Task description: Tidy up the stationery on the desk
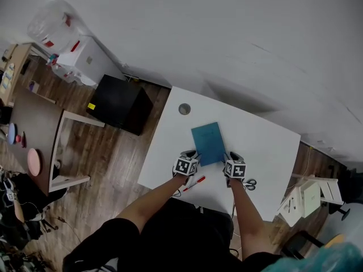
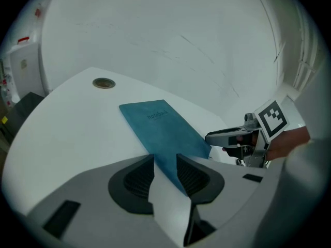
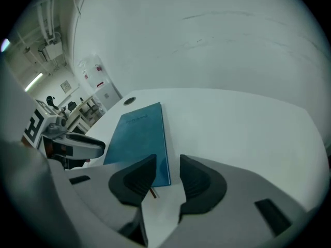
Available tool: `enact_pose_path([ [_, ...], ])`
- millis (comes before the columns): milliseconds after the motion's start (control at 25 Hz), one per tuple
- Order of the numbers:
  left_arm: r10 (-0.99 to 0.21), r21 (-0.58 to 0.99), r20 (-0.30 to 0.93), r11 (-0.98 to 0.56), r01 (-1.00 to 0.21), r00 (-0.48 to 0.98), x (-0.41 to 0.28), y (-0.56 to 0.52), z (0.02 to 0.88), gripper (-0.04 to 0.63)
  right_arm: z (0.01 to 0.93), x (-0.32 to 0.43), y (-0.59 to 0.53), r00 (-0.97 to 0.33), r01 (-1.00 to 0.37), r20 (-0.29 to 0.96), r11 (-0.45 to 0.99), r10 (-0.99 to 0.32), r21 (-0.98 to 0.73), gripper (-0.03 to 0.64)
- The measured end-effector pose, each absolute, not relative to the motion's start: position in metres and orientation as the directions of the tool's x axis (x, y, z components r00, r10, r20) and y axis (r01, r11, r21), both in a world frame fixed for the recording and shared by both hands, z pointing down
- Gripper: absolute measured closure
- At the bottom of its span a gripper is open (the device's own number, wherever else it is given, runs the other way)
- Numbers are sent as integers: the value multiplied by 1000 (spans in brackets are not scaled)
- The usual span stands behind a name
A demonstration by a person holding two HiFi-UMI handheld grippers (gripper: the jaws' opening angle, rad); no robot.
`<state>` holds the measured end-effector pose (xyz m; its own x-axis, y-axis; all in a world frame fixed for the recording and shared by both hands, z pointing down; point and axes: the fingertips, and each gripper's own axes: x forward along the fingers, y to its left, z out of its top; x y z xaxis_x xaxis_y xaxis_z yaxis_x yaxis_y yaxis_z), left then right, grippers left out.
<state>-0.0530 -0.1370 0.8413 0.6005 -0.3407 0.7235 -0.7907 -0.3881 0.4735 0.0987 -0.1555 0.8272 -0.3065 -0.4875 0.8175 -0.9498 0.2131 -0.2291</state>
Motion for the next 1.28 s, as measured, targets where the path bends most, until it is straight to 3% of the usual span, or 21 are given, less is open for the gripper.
enact_pose_path([
  [280, -317, 525, 734, -295, -798, 600, -57, -132, 836, 461, 835, 82, -149, -380, -922, 818, 246, -433, -299, 482],
  [400, -345, 490, 736, -321, -810, 582, -61, -135, 834, 551, 833, 74, -141, -402, -912, 812, 261, -423, -315, 483],
  [1280, -322, 446, 769, -348, -825, 552, -142, -135, 838, 525, 841, -13, -91, -441, -890, 825, 288, -354, -353, 483],
])
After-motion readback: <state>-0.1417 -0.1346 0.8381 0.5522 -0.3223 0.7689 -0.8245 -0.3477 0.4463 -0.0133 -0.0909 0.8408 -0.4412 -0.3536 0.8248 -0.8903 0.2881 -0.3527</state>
